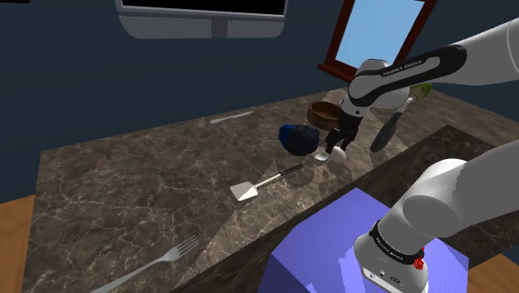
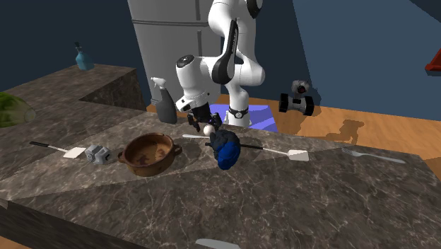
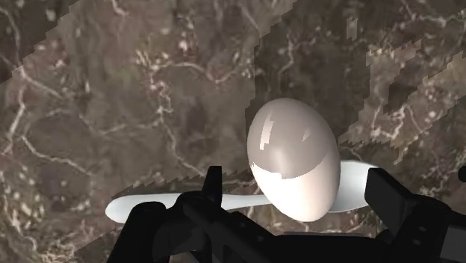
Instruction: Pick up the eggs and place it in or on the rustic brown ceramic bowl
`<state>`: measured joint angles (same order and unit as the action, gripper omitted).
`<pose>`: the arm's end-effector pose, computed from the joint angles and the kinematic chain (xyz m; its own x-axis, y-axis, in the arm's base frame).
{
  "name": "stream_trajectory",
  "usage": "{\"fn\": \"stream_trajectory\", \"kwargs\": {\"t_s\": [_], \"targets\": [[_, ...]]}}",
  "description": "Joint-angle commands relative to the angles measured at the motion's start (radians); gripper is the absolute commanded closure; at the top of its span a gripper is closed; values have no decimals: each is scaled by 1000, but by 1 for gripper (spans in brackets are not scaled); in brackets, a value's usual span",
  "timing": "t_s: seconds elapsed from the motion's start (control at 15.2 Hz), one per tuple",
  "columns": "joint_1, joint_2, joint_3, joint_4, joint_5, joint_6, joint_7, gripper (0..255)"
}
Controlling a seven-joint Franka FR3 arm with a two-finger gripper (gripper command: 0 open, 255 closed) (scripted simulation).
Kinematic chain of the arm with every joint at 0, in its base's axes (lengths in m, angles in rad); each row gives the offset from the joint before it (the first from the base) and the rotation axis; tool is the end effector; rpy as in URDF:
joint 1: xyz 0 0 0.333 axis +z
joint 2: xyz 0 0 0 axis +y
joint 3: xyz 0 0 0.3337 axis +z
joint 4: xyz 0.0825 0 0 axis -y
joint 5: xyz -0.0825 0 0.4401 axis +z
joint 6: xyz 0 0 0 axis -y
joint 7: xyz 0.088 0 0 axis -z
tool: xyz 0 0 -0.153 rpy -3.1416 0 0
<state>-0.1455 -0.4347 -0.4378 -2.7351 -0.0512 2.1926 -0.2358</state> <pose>0.3344 -0.1933 0.2633 0.9624 -0.2527 -0.0999 -0.2668 -0.9486 -0.1701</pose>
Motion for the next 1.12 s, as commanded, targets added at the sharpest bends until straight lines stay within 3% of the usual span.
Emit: {"fn": "stream_trajectory", "kwargs": {"t_s": [0.0, 0.13, 0.2, 0.79, 1.06], "targets": [[0, 0, 0, 0, 0, 1, 0, 0], [0, 0, 0, 0, 0, 0, 0, 0], [0, 0, 0, 0, 0, 0, 0, 255], [0, 0, 0, 0, 0, 1, 0, 255], [-7, -43, 14, 26, -8, -68, 16, 255]]}}
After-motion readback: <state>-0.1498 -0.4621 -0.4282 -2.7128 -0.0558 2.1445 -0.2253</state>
